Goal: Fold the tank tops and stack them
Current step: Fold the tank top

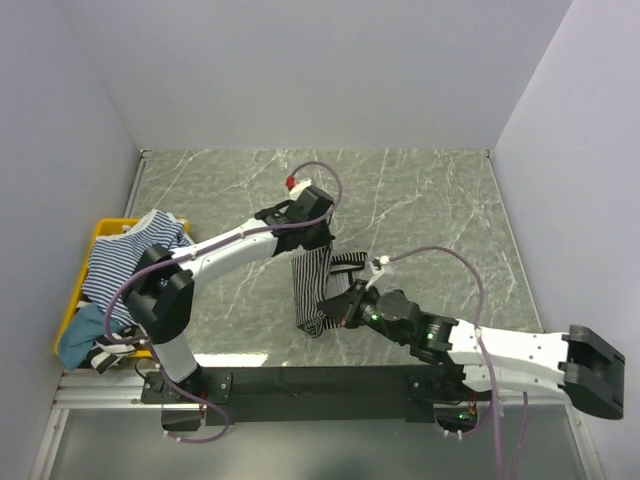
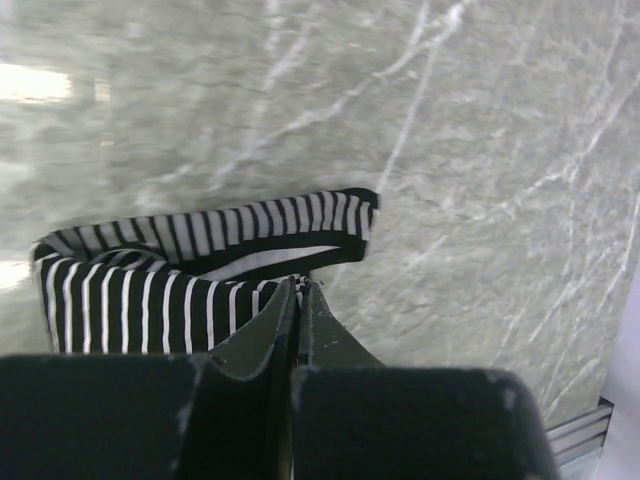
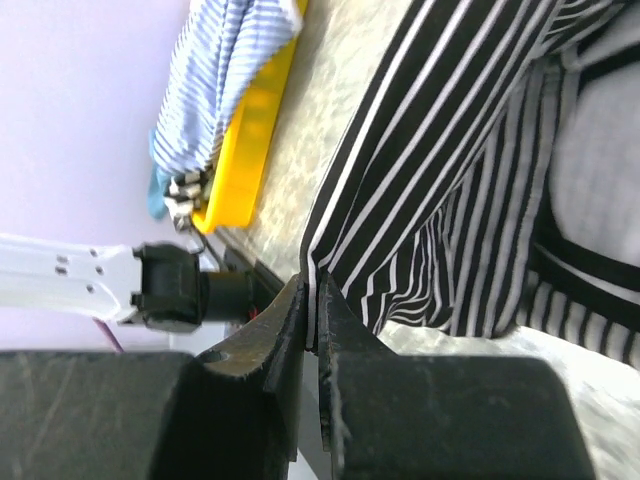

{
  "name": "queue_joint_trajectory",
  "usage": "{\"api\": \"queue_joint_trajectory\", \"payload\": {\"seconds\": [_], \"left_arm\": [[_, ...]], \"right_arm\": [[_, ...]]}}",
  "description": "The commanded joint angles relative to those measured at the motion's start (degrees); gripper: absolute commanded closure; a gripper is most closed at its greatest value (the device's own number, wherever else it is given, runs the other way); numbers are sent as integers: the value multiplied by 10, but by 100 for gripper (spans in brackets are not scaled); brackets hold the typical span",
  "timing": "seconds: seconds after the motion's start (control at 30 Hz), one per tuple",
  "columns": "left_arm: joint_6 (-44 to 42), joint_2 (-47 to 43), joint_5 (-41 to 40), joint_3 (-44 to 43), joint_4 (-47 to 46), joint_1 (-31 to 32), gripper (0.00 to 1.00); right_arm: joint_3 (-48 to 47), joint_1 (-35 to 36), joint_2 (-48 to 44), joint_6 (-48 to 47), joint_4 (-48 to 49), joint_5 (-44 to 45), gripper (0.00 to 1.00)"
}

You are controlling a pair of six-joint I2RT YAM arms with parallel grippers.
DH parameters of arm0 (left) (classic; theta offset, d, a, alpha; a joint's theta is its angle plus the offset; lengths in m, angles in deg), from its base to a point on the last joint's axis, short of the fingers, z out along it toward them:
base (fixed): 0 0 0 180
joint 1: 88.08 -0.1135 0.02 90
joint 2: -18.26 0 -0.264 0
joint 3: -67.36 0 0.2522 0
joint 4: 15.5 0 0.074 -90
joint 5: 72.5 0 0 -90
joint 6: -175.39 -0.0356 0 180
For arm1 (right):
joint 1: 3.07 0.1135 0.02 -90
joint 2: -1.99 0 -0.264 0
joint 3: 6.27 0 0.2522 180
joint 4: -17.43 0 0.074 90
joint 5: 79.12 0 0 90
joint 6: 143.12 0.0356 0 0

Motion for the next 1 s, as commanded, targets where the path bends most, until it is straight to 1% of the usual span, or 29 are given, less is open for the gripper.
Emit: {"api": "queue_joint_trajectory", "payload": {"seconds": [0.0,0.03,0.07,0.1,0.13,0.2,0.23,0.3,0.43,0.53,0.63,0.67,0.7,0.73,0.77,0.8,0.87,0.9,0.93,0.97], "left_arm": [[14,31,-39,-53,-54,11,99],[17,41,-35,-66,-56,15,99],[18,49,-35,-73,-57,22,99],[18,66,-34,-82,-57,25,99],[18,75,-33,-100,-56,28,99],[18,101,-30,-118,-54,38,99],[18,110,-29,-134,-57,40,99],[19,136,-18,-148,-61,45,99],[19,175,-1,-182,-76,53,99],[19,196,11,-191,-93,56,97],[18,213,30,-189,-125,61,95],[18,218,33,-188,-135,61,93],[18,221,38,-185,-154,62,91],[18,223,56,-182,-170,62,85],[15,224,64,-177,-187,62,82],[11,224,74,-173,-217,62,72],[-7,217,100,-168,-242,60,61],[-13,210,107,-162,-282,58,54],[-18,202,114,-159,-293,54,51],[-25,182,114,-155,-302,51,49]], "right_arm": [[33,1,-71,48,-44,31,98],[39,-3,-108,57,-62,40,97],[44,-9,-125,61,-106,61,97],[50,-13,-156,65,-130,69,96],[53,-17,-172,76,-175,76,96],[60,-27,-209,86,-219,94,96],[64,-31,-221,102,-258,99,96],[72,-36,-251,124,-293,110,96],[74,-41,-283,155,-385,126,95],[67,-41,-293,180,-440,138,93],[65,-41,-304,204,-488,147,88],[65,-42,-309,207,-496,148,82],[64,-42,-318,216,-506,150,78],[62,-42,-323,220,-528,157,75],[55,-41,-327,224,-541,163,68],[50,-42,-335,230,-555,168,64],[30,-43,-345,232,-600,187,56],[20,-42,-347,233,-616,194,50],[9,-43,-348,232,-643,201,46],[-12,-43,-347,229,-649,209,44]]}}
